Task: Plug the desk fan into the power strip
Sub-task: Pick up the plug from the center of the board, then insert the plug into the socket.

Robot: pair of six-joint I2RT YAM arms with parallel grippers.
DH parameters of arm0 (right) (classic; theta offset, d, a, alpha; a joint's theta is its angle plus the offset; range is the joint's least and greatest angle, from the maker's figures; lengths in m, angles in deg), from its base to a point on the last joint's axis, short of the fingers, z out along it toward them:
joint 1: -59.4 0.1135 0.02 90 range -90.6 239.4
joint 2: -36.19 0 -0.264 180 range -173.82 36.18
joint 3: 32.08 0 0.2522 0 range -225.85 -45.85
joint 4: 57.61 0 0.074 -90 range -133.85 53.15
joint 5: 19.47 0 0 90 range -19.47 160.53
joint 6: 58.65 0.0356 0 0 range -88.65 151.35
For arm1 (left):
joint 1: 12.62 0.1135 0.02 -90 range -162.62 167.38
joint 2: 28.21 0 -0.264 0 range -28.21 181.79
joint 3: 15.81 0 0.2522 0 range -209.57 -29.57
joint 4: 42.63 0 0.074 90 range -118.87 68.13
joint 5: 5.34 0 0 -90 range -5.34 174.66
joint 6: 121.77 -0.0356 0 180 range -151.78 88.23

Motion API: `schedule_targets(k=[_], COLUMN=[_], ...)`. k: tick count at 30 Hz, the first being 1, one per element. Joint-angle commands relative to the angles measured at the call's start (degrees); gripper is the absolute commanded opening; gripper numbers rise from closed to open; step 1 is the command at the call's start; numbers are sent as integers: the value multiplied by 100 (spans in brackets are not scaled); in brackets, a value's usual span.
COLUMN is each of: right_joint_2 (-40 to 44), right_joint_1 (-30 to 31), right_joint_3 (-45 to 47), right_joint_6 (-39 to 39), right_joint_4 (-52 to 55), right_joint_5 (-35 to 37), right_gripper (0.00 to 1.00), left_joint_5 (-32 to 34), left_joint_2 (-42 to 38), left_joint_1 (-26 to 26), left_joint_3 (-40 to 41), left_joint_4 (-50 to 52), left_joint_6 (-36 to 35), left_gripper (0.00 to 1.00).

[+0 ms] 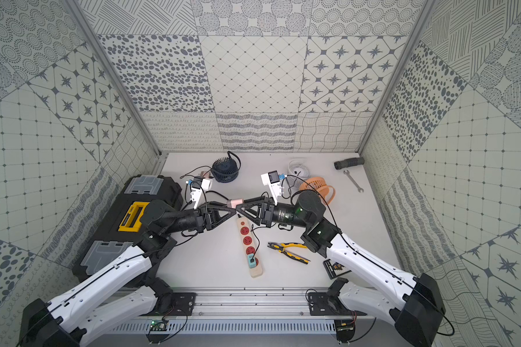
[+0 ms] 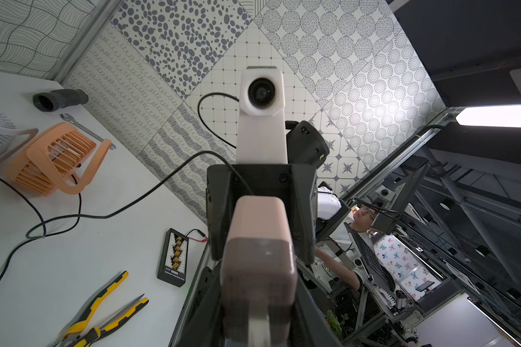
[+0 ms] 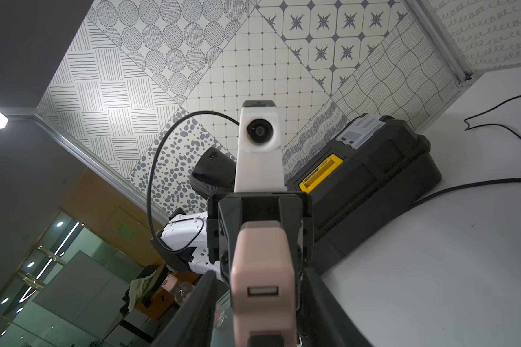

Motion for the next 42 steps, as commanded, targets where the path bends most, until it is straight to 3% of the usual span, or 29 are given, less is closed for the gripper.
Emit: schedule_targets(k=[1, 5, 8, 10, 11, 14, 16, 18, 21, 26, 31, 37, 42], right_joint_2=[-82, -147, -146, -108, -80, 55, 199, 354, 456, 169, -720, -1788, -2259], right_joint_1=[18, 18, 18, 18, 18, 8, -28, -34, -7, 342, 1009, 1637, 1823], right_joint_3=[-175, -241, -198, -154, -133, -54, 35, 80, -16, -324, -1121, -1843, -1943], right_joint_6=[38, 30, 10, -19, -52, -232, -401, -666, -1099, -1431, -1567, -1326, -948], right_joint_4=[-403, -404, -431, -404, -363, -46, 337, 1008, 2304, 3598, 4833, 5517, 5635], right_joint_5=[-123, -201, -191, -152, -114, 60, 297, 681, 1404, 2565, 3792, 4573, 4872], right_gripper=[46, 33, 12, 9, 9, 9, 8, 7, 4, 4, 4, 4, 5], left_joint_5=[-471, -457, -392, -236, -125, 324, 965, 1661, 2217, 2256, 2318, 2137, 1847], left_joint_2=[45, 44, 53, 26, -3, -93, -187, -258, -287, -120, 124, 815, 1601], left_joint_1=[-51, -51, -51, -51, -51, -51, -51, -49, -47, -48, -42, 71, 343], left_joint_3=[-23, 1, 56, 131, 167, 232, 246, 321, 586, 1159, 1536, 1824, 2000], left_joint_4=[-614, -518, -434, -271, -119, 825, 1856, 2676, 3171, 3095, 2879, 2027, 1216], left_joint_6=[74, 12, -60, -202, -317, -956, -1490, -1871, -2027, -1733, -1695, -1395, -1185], left_gripper=[0, 0, 0, 0, 7, 46, 57, 60, 61, 59, 53, 45, 38])
